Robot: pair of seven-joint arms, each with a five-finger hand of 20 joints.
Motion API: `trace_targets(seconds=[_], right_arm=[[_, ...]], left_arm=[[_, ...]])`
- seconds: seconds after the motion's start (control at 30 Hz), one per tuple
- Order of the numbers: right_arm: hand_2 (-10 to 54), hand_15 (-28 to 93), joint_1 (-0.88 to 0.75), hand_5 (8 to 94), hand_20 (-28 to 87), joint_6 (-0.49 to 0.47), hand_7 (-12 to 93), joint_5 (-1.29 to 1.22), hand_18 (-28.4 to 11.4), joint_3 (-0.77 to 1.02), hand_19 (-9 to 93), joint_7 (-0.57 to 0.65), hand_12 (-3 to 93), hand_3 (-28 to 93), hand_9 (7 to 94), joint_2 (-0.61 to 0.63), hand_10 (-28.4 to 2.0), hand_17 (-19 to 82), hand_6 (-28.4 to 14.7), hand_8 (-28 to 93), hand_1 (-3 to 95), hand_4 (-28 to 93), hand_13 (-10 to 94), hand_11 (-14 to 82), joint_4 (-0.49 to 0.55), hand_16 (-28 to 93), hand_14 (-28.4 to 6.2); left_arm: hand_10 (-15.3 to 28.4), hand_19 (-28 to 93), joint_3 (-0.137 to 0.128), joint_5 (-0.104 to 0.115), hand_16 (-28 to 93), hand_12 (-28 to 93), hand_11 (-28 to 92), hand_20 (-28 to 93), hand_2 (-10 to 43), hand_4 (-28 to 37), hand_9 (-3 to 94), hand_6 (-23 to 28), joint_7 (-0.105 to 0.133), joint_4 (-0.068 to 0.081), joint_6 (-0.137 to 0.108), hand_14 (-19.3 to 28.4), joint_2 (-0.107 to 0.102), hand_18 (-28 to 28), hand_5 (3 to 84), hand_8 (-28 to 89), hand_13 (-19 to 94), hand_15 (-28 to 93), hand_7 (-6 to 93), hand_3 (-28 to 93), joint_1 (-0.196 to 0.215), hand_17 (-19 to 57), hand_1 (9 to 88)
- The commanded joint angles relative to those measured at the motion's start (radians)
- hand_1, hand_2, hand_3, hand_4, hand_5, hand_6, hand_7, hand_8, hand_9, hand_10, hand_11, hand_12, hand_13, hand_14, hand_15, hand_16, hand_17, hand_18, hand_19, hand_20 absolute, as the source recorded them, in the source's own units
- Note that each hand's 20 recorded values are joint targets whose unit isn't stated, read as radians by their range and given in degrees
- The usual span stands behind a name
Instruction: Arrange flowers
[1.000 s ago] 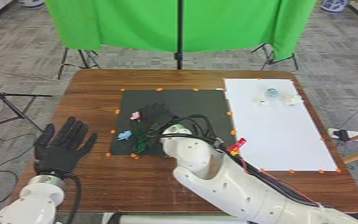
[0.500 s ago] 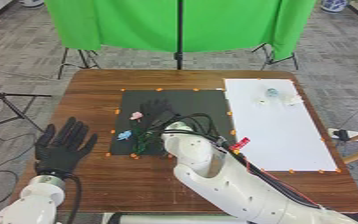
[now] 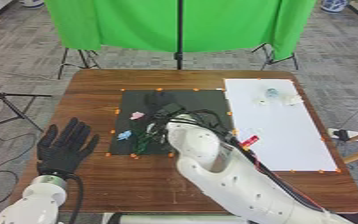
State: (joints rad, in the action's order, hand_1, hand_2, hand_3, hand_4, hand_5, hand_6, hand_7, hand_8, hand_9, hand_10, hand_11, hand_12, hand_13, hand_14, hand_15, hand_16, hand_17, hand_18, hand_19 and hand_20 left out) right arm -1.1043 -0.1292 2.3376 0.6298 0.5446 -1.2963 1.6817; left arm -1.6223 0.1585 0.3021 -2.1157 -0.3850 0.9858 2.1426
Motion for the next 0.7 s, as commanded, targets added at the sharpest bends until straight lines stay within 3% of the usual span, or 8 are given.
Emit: trace_targets(seconds=[0.03,0.2,0.3,0.4,0.57,0.7], right_arm=[[-7.3,59,0.026,51.2,38,0.083,13,-0.027,-24.1,0.147,89,0.077,20.1,65,51.0,0.095,-22.8,36,-9.0,-7,30.5,-26,54,15.0,0.017,24,-17.5],[0.3,54,0.032,49.6,32,0.095,11,-0.077,-24.4,0.239,83,0.114,19.5,65,48.0,0.192,-24.3,33,-10.1,-6,27.2,-23,48,13.1,-0.017,19,-19.7],[2.3,50,0.022,48.7,29,0.099,12,-0.135,-24.0,0.291,78,0.164,19.1,68,45.5,0.207,-24.1,29,-9.9,-6,30.4,-23,43,12.9,-0.043,17,-20.9],[0.7,50,0.008,48.5,25,0.119,13,-0.141,-23.6,0.31,75,0.195,18.2,72,44.0,0.223,-23.6,26,-9.4,-8,36.0,-25,40,13.3,-0.053,15,-20.7],[-6.4,48,-0.036,48.4,22,0.005,16,-0.102,-23.7,0.348,74,0.19,17.6,76,42.5,0.284,-22.3,24,-8.3,-9,42.5,-26,36,13.1,-0.038,13,-20.3],[-8.5,45,-0.053,47.9,21,0.025,16,-0.149,-23.7,0.367,72,0.215,17.1,77,40.9,0.301,-22.2,22,-7.9,-9,44.5,-26,34,12.5,-0.071,13,-20.6]], left_arm=[[16.1,42,-0.013,0.005,-6,13,32,20,12.6,-28.3,43.7,7.6,0.013,0.002,0.007,16.0,0.023,15.4,48.6,-11,34,55,20.5,76,0.03,-4.6,28.5],[16.0,42,-0.03,0.008,-6,13,32,20,12.6,-28.3,43.6,7.6,0.038,-0.019,0.013,16.0,0.025,15.4,48.7,-11,34,55,20.4,76,0.072,-4.6,28.5],[16.0,42,-0.039,0.013,-6,13,32,20,12.7,-28.3,43.6,7.6,0.052,-0.028,0.01,16.1,0.023,15.4,48.7,-11,34,55,20.4,76,0.096,-4.6,28.5],[16.0,42,-0.04,0.016,-6,13,32,20,12.7,-28.3,43.6,7.6,0.052,-0.03,0.009,16.1,0.033,15.4,48.7,-11,34,55,20.4,76,0.103,-4.6,28.5],[15.9,42,-0.037,0.008,-6,13,32,20,12.9,-28.3,43.6,7.5,0.05,-0.031,0.015,16.0,0.036,15.3,48.6,-11,34,55,20.6,75,0.098,-4.5,28.4],[15.9,42,-0.05,0.015,-6,13,32,20,12.9,-28.3,43.6,7.6,0.05,-0.042,-0.008,16.0,0.034,15.4,48.7,-11,34,55,20.6,75,0.115,-4.6,28.4]])
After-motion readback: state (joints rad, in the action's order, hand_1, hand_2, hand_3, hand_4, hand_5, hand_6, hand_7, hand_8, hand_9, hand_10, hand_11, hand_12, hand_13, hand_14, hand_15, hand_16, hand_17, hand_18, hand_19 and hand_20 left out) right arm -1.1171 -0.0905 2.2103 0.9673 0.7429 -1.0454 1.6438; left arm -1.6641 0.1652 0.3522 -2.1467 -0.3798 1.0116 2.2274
